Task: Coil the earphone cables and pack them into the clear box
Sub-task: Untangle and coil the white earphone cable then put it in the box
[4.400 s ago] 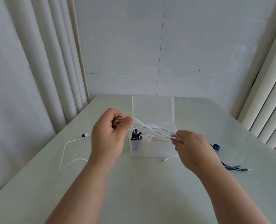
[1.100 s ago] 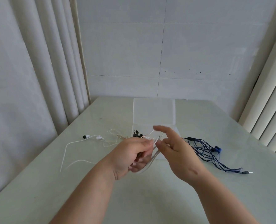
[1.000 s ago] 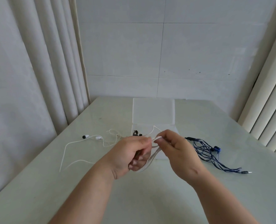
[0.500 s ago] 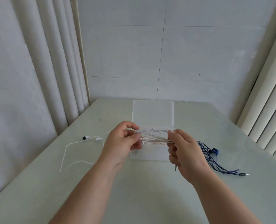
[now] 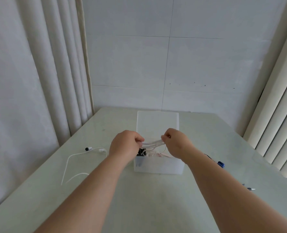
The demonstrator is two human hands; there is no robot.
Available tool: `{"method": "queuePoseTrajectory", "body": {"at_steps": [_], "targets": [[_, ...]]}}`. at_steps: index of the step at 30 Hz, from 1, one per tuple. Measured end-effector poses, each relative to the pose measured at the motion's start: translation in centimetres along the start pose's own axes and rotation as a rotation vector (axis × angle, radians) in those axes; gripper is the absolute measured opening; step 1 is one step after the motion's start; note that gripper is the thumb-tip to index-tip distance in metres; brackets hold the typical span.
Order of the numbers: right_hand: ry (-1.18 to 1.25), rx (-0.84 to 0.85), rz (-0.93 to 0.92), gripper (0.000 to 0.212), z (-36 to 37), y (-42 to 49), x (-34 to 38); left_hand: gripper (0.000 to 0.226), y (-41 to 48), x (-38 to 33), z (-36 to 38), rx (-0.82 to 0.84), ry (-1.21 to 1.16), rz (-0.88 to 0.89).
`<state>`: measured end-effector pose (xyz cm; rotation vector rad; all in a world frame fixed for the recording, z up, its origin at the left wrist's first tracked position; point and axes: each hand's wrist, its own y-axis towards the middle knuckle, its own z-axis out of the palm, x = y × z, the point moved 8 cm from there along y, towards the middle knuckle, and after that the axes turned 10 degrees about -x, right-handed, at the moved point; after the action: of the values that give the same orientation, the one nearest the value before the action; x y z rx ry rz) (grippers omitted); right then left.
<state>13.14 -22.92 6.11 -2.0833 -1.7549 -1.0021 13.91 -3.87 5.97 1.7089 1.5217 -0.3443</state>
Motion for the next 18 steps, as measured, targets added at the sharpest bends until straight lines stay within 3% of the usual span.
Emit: {"method": "queuePoseTrajectory", "body": {"at_steps": [5,10,14,18], "targets": [[-0.377,0.186,-0.081,0.020,2.9,0.3,0.5,0.024,-0.1,-1.0,1.3,0.110,0.269,0.131],[-0.579,0.282,-0.112,0.020,4.4,-0.2,0.7,0.020,-0.1,-2.1,1.7,0.053,0.492,0.239],[-0.596,0.241,-0.103,0.025,3.5,-0.5,0.8,0.023,-0.2,-1.6,2.2,0.092,0.492,0.219],[-0.666,0.089,-0.220,0.020,2.4,-0.5,2.5,0.027,-0.1,-1.9,2.1,0.064,0.474,0.232]]}}
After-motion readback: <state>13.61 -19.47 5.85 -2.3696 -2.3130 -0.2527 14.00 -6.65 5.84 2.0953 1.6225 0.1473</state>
